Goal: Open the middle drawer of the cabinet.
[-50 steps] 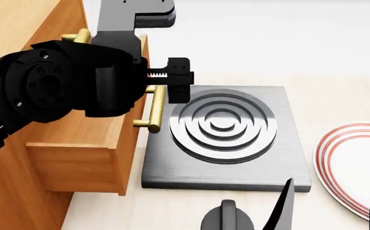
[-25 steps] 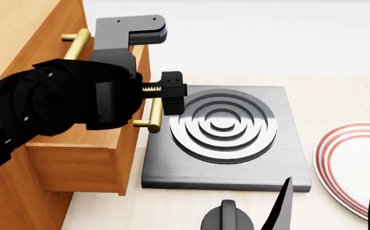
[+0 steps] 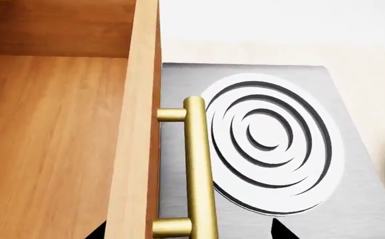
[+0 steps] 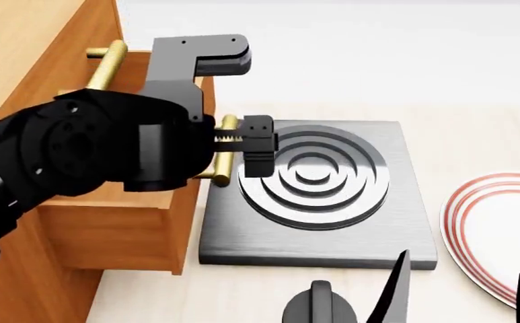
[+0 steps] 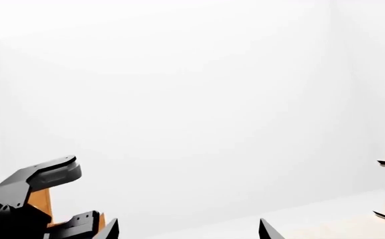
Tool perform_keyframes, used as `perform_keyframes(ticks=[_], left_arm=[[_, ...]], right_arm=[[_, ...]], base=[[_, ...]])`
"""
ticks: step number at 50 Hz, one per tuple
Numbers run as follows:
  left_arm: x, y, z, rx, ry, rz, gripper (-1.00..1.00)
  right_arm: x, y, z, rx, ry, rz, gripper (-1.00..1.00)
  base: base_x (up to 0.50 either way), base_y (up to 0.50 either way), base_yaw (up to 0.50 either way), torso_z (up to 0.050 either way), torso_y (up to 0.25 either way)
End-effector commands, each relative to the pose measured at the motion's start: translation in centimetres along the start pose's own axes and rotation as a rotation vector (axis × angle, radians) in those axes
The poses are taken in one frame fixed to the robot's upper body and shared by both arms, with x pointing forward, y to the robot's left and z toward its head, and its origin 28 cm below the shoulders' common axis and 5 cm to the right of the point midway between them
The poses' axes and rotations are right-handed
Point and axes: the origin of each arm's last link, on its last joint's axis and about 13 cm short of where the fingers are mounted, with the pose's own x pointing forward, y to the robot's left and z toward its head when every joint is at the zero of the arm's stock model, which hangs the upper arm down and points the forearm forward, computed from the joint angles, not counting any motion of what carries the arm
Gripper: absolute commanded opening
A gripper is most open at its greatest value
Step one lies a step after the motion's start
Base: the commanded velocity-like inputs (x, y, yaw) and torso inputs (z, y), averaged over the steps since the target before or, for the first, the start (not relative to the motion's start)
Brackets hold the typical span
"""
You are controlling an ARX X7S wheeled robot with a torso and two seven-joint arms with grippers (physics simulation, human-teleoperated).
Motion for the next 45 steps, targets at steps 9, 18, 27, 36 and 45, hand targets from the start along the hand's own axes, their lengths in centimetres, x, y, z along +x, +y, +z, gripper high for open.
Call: perform_keyframes(ticks=[9,18,27,36,45], left_arm=[[-0.5,-1.1,-0.7,0.015,0.03,-0.075,1.0],[-0.8,-1.4,-0.9,0.038,0.025,-0.091,1.0],[-0.8,-1.8,-1.3,0.057,0.01,-0.129,1.0],[-0.9,-2.1,-1.7,0.067,0.02,-0.145,1.0],[-1.2,-2.7,-2.3,0.08,0.021,-0.181,1.0]], right_arm=[[0.0,-0.1,-0.1,0.001,0.0,0.001,1.0],[0.0,-0.1,-0.1,0.001,-0.002,0.0,1.0],[0.0,-0.2,-0.1,0.003,-0.004,0.0,1.0],[0.0,-0.2,0.0,0.004,-0.007,-0.002,1.0],[0.0,-0.2,0.1,0.006,-0.008,-0.005,1.0]], base=[[0.0,0.0,0.0,0.0,0.0],[0.0,0.0,0.0,0.0,0.0],[0.0,0.0,0.0,0.0,0.0],[0.0,0.0,0.0,0.0,0.0],[0.0,0.0,0.0,0.0,0.0]])
